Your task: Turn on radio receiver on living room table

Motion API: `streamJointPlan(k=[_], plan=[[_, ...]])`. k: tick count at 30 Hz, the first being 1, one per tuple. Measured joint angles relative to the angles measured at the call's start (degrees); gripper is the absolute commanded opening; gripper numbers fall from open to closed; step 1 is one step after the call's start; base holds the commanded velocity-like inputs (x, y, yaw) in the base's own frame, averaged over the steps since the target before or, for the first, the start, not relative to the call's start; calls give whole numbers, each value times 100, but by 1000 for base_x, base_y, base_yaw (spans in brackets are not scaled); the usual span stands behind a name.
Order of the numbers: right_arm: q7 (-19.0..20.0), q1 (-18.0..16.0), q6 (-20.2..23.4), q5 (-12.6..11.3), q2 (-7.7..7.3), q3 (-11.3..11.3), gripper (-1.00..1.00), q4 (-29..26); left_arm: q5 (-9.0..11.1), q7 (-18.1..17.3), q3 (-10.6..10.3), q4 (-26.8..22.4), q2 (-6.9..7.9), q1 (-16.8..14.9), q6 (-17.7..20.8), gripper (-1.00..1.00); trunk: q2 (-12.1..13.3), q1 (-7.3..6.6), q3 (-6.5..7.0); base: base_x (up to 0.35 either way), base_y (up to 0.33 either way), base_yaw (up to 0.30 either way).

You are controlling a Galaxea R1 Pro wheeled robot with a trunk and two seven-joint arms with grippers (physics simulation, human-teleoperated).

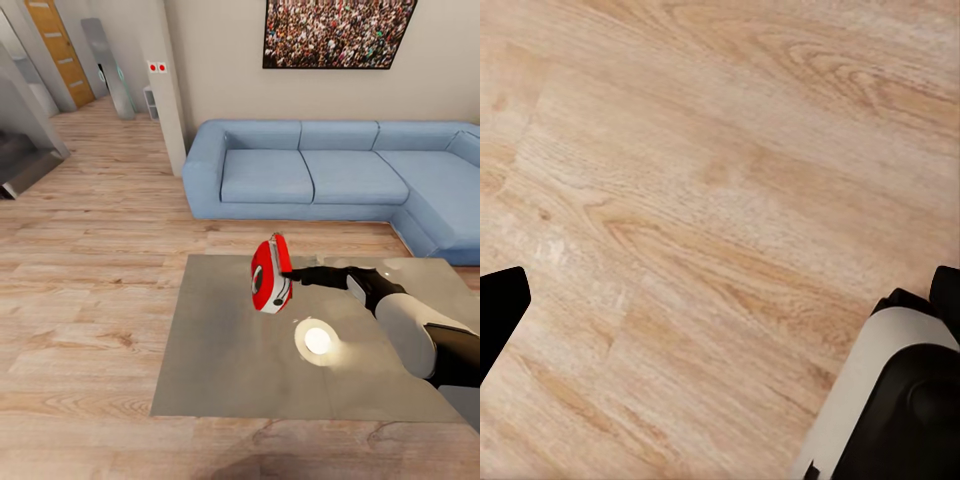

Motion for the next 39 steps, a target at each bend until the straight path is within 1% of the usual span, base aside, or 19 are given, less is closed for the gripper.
streamJointPlan(k=[1, 3, 4, 7, 14, 17, 23, 29, 32, 34, 35, 37, 39], plan=[[162, 0, -2, 10, -42, 0, -100, -3, 0, -2, -1, 0, 0, 0, 0, 100, 40, -22, 18, 0, 0, 0], [701, 1, 2, 0, -155, 12, -100, 0, 0, -5, -2, 1, -4, 0, 0, 100, 120, -66, 54, 0, 0, 0], [819, 1, 1, 4, -176, 4, -100, -3, 0, -6, -3, 1, -5, 0, 0, 100, 161, -87, 72, 0, 0, 0], [1346, -1, -6, 8, -240, 9, -100, -3, 0, -8, -5, 2, -8, 0, 0, 100, 162, -88, 72, 0, 0, 0], [1800, 0, -9, 19, -294, 18, -100, -4, 0, -8, -6, 2, -17, 0, 0, 100, 162, -88, 72, 0, 0, 0], [1931, 0, -7, 104, -305, 28, -100, -4, 0, -8, -6, 2, -11, 0, 0, 100, 163, -88, 72, 0, 0, 0], [1942, 1, -6, 143, -308, 14, -100, -6, 0, -8, -6, 2, -10, 0, -5, 100, 163, -88, 72, 0, 0, 0], [1868, -2, -14, 149, -318, 5, -100, -6, 0, -8, -6, 2, -9, 0, -8, 100, 163, -88, 72, 0, 0, 0], [1660, -3, -14, 156, -320, -5, -100, -6, 0, -8, -6, 1, -9, 0, -9, 100, 163, -87, 72, 0, 0, 0], [1350, -2, -18, 146, -331, -38, -100, -5, 0, -8, -6, 1, -9, 0, -8, 100, 163, -87, 72, 0, 0, 0], [1286, -1, -18, 145, -335, -41, -100, -2, 0, -8, -6, 1, -9, 0, -9, 100, 163, -87, 72, 0, 0, 0], [1041, 0, -20, 136, -374, -59, -100, 2, 1, -8, -6, 1, -9, 1, -12, 100, 163, -87, 72, 0, 0, 0], [983, 1, -20, 130, -414, -64, -100, 16, 0, -8, -6, -3, -4, 0, -17, 100, 163, -87, 72, 0, 0, 0]])
